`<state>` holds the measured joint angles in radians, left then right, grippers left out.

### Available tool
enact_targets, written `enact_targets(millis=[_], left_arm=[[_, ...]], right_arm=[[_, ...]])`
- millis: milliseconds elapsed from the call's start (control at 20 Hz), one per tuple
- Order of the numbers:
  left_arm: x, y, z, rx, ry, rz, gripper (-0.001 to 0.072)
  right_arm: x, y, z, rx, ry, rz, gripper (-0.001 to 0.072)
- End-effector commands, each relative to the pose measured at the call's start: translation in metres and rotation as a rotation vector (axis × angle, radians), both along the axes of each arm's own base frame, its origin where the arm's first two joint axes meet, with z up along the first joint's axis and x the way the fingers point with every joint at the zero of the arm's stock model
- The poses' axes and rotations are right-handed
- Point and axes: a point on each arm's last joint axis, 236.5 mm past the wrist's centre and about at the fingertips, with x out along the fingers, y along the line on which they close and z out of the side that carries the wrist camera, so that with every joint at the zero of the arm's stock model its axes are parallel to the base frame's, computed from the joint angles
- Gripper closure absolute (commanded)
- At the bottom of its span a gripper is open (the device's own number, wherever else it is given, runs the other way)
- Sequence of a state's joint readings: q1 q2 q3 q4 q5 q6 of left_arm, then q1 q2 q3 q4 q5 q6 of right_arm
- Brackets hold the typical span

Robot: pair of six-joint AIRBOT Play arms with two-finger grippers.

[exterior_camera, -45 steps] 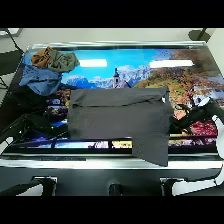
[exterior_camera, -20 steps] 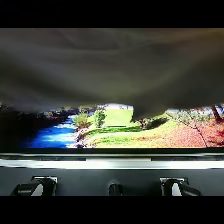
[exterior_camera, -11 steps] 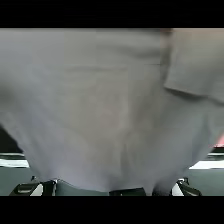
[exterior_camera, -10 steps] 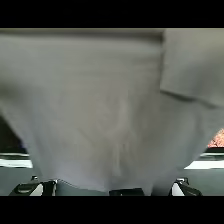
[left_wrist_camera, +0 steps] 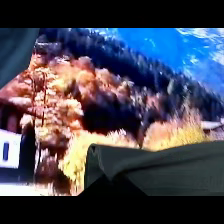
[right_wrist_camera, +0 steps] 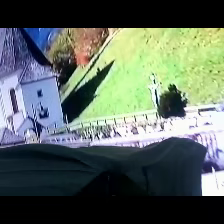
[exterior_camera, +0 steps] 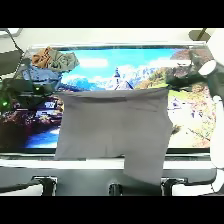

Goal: Fold the shirts.

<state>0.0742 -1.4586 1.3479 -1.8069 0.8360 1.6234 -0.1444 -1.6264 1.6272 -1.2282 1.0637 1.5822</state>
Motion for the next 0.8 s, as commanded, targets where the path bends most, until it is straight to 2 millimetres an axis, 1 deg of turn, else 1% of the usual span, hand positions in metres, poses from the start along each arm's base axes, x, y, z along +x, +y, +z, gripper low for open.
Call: enact_targets(millis=[0,50,100,150,200,250,300,350,450,500,600,700,750], left_arm=[[0.038,0.003,-0.041,-0.010,0.025,0.012,0.0680],[0.047,0.002,-0.038,-0.017,0.007,0.015,0.0680],[0.052,0.002,-0.036,-0.022,-0.006,0.019,0.0680],[0.053,0.003,-0.037,-0.021,-0.009,0.019,0.0680],[0.051,0.004,-0.038,-0.021,0.002,0.019,0.0680],[0.044,0.006,-0.040,-0.019,0.031,0.012,0.0680],[0.034,0.009,-0.045,-0.014,0.078,-0.008,0.0680],[0.019,0.011,-0.052,-0.001,0.142,-0.050,0.0680],[-0.017,0.012,-0.069,0.004,0.293,-0.133,0.0680],[-0.033,0.013,-0.075,-0.011,0.364,-0.145,0.0680],[-0.062,0.010,-0.088,-0.040,0.491,-0.170,0.0680],[-0.087,0.004,-0.097,-0.065,0.605,-0.200,0.0680],[-0.098,0.003,-0.099,-0.070,0.650,-0.231,0.0680]], right_arm=[[0.059,-0.008,-0.004,0.043,-0.190,-0.138,0.0672],[0.062,-0.013,-0.001,0.039,-0.209,-0.150,0.0672],[0.061,-0.016,-0.003,0.035,-0.200,-0.150,0.0672],[0.055,-0.016,-0.009,0.030,-0.171,-0.140,0.0671],[0.044,-0.014,-0.016,0.024,-0.121,-0.107,0.0670],[0.029,-0.013,-0.022,0.009,-0.061,-0.059,0.0670],[0.008,-0.013,-0.027,0.004,0.018,-0.011,0.0670],[-0.016,-0.012,-0.032,0.008,0.112,0.027,0.0670],[-0.067,-0.010,-0.045,0.008,0.318,0.097,0.0671],[-0.092,-0.009,-0.053,0.007,0.419,0.125,0.0671],[-0.121,0.000,-0.071,0.044,0.534,0.148,0.0671],[-0.139,0.003,-0.090,0.061,0.601,0.149,0.0671],[-0.144,0.004,-0.095,0.065,0.617,0.149,0.0671]])
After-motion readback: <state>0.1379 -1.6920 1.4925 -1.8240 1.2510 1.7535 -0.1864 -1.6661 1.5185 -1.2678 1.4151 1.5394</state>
